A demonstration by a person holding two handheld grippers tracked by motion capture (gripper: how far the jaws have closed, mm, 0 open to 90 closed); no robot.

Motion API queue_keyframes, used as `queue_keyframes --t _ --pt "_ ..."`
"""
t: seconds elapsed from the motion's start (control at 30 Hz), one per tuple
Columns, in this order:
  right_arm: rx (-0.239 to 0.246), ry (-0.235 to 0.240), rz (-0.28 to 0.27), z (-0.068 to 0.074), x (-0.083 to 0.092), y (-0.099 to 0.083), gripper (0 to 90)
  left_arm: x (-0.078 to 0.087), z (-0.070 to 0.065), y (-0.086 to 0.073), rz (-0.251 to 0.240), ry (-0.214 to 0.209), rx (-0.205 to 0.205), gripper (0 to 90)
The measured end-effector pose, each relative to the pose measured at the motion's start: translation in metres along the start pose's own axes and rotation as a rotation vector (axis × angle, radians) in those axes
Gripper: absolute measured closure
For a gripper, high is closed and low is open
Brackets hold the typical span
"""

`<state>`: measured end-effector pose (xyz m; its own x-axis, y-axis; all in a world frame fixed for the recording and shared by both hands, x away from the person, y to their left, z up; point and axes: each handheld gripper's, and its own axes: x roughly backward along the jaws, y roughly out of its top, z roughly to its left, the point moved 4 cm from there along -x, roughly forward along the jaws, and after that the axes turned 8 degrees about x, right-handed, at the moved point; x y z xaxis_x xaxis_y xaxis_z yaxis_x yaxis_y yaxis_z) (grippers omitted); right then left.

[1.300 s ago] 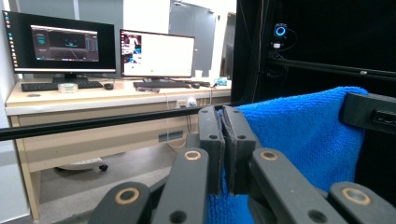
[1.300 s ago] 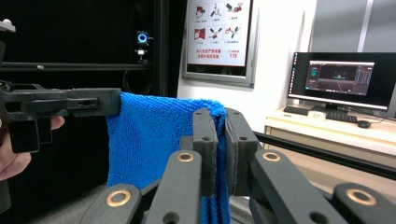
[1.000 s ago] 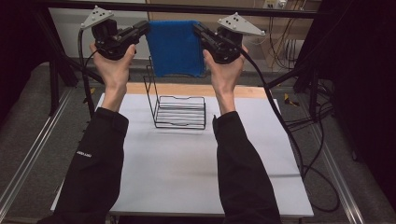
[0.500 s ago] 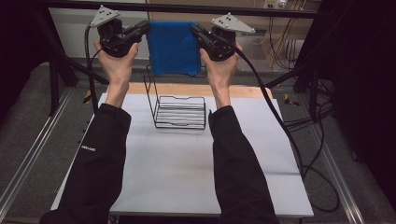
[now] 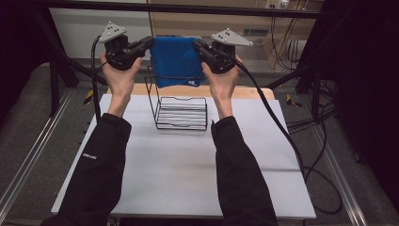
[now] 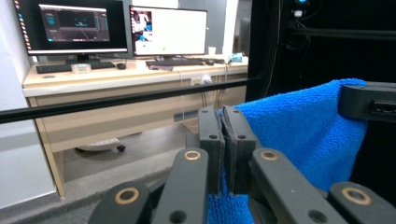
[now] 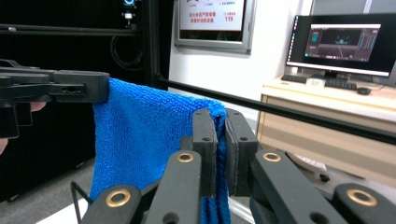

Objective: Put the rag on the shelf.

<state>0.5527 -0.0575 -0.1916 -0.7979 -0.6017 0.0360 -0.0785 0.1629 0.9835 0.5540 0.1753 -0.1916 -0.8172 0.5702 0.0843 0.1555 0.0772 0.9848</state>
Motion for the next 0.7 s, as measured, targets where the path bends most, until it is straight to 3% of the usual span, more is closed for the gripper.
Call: queue_keyframes --t 0.33,0.7 --pt "-0.041 0.017 0.018 0.0 0.006 -0.029 84.4 0.003 -0.006 -0.018 0.033 -0.016 -0.027 86.9" --pt "-0.026 0.046 0.001 0.009 0.018 -0.033 83.9 0.019 -0.01 -0.026 0.037 -0.054 -0.038 86.8"
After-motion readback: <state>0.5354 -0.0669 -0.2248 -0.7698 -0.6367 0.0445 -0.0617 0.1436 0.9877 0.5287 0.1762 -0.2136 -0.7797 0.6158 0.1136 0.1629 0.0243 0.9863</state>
